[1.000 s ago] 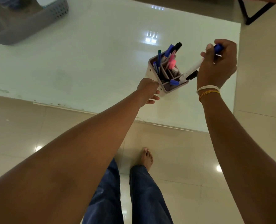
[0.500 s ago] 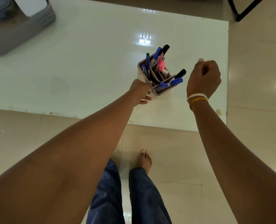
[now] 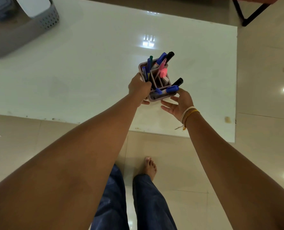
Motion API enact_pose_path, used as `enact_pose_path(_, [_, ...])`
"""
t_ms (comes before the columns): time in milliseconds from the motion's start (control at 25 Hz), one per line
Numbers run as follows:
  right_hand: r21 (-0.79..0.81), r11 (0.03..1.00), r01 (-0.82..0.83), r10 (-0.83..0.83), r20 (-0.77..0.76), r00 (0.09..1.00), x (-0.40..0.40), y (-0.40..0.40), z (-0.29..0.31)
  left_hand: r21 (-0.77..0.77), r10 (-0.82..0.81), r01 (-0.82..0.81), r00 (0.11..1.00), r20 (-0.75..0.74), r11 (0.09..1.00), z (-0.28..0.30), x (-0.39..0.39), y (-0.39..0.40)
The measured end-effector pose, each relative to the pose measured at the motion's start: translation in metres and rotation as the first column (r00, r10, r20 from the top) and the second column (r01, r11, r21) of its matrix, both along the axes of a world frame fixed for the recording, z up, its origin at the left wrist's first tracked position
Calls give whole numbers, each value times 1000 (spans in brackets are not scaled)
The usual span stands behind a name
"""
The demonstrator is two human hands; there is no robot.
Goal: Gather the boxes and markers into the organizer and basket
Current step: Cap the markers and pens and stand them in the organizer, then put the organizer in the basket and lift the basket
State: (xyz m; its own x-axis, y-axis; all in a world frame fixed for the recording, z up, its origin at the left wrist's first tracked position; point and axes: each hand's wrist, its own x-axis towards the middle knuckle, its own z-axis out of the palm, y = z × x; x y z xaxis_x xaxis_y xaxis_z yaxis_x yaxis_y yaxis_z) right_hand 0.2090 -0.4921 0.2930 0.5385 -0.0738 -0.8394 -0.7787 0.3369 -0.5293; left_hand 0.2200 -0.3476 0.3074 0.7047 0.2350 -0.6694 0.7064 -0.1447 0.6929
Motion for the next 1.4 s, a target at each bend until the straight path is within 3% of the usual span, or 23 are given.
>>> enact_pose_path(240, [35,966,-255,251,91,964,8,61,-15,9,144,-145,989,37,989,-7,-8,83])
enact_pose_path(360, [-34,916,-400,401,140,905,15,102,-18,25,175,-176,983,63,984,-12,-11,131])
enact_pose_path(600, [-250,748,-615,654,118,747,41,219,-13,57,277,-281,958,74,958,-12,-14,233])
enact_pose_path(680, [-349,646,-679,748,113,654,44,259,-13,63,313,-317,947,75,946,-8,-19,271])
enact_pose_path(760, [-439,583,-684,792,119,599,44,295,-9,91,310,-317,947,81,944,-3,-22,306])
enact_pose_path(960, [-493,643,-586,746,230,625,49,361,16,117,358,-380,918,172,918,31,-28,375])
enact_pose_path(1200, [-531,568,-628,819,288,497,85,433,60,172,434,-516,826,360,839,64,-19,440])
enact_pose_path(1400, [-564,484,-669,873,263,411,120,488,79,146,564,-630,759,327,763,75,13,481])
